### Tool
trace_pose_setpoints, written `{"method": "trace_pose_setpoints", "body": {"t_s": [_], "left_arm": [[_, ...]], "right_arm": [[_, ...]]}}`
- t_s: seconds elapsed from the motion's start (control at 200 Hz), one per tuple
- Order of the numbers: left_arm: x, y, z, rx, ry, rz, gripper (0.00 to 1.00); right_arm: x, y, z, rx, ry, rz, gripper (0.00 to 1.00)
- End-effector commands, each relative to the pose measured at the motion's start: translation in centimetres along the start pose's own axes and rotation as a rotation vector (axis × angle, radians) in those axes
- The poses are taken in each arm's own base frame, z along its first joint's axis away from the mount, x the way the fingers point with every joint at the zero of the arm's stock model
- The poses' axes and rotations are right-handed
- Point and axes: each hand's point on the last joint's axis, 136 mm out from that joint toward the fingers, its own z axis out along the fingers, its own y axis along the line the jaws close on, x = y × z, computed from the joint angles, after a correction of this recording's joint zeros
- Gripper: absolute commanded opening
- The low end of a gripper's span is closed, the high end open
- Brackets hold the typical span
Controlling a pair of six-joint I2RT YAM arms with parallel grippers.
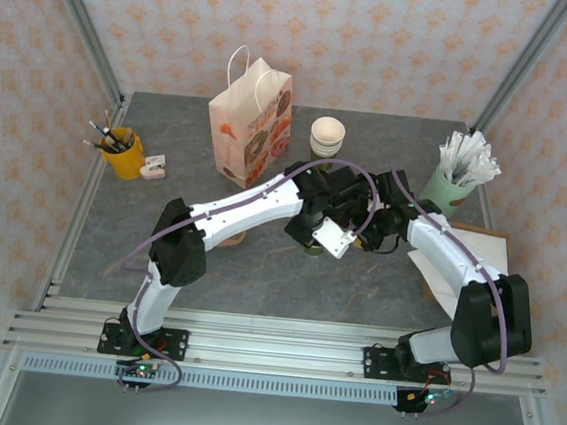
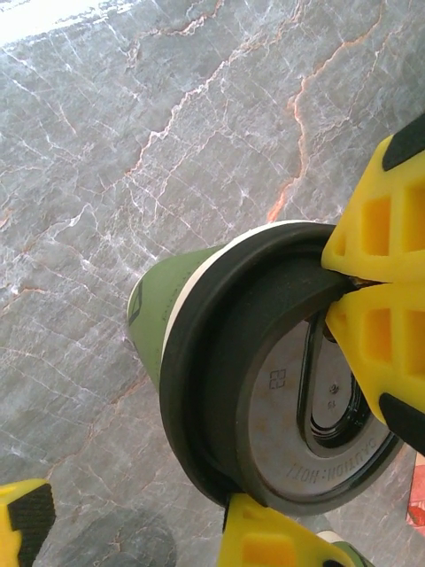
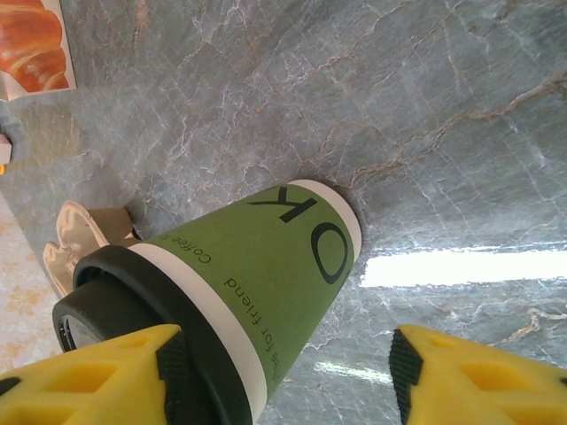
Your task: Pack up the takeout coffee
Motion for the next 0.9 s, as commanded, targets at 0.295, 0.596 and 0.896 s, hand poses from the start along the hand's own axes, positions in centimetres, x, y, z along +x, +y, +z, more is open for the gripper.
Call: {"method": "trace_pose_setpoints", "body": {"t_s": [0.295, 0.596, 0.896], "left_arm": [[-0.8, -5.7, 6.6, 0.146, -0.001, -0.061, 0.0], [-1.4, -8.0, 9.6, 0.244, -0.01, -0.081, 0.0], [-1.0, -9.4, 10.5, 0.316, -0.028, -0.132, 0.0]], "right_arm": [[4.1, -6.8, 2.3, 0.157, 0.108, 0.067, 0.42], [5.8, -11.4, 3.6, 0.304, 0.163, 0.09, 0.35], [6.2, -13.5, 3.6, 0.397, 0.178, 0.071, 0.23]]}}
